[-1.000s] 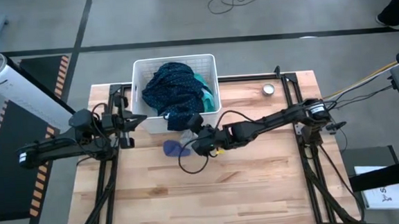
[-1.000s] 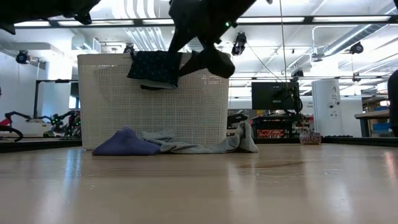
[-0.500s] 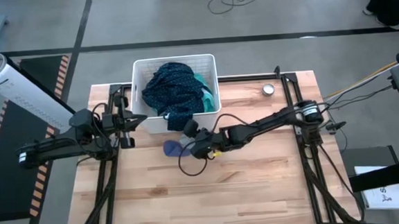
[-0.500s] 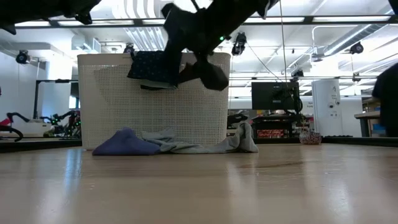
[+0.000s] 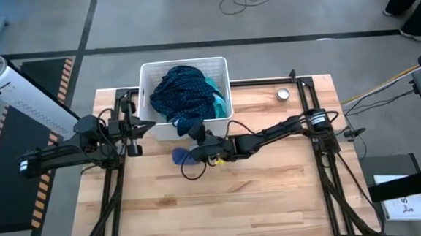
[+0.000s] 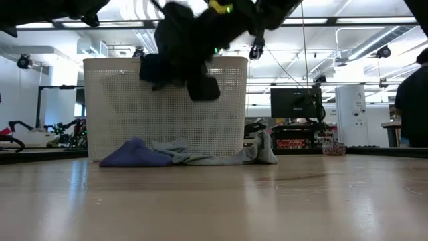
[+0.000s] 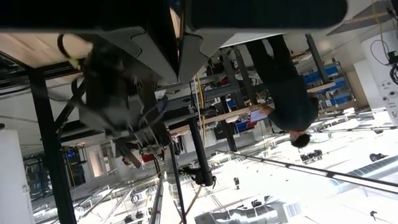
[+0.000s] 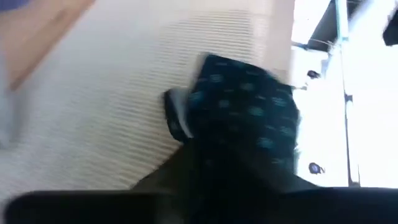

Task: Sort clothes
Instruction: Put the dark blue polo shirt into the white laundry bin, then put the gray sock into the white laundry bin

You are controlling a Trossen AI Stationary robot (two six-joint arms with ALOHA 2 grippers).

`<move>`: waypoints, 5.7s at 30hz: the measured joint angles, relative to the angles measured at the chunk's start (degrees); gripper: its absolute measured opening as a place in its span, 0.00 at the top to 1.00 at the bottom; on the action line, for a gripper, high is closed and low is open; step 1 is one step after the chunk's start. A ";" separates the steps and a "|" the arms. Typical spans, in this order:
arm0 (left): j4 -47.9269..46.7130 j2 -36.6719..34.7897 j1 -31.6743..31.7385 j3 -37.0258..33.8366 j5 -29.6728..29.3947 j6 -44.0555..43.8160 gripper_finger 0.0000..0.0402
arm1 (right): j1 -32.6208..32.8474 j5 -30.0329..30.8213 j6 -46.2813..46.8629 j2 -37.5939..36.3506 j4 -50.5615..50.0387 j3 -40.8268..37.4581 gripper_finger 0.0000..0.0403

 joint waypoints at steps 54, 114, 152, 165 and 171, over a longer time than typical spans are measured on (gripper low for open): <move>0.68 2.21 0.02 -0.01 -2.16 -0.29 1.00 | -30.52 -44.85 56.13 15.10 -75.06 45.78 1.00; -0.35 2.75 0.02 -0.01 -2.86 -0.53 1.00 | -18.94 -66.64 60.46 -17.24 -86.22 24.35 0.70; -0.74 2.80 0.02 -0.01 -3.02 -1.79 1.00 | -7.56 -46.68 94.15 -18.62 -12.59 -39.45 0.69; -0.68 2.84 0.02 -0.01 -3.02 -2.03 1.00 | -1.70 -46.77 86.41 -31.10 -32.17 -25.57 0.99; -0.71 3.13 0.02 -0.01 -2.99 -2.03 1.00 | -1.15 -46.21 80.25 -35.95 -32.78 -13.68 1.00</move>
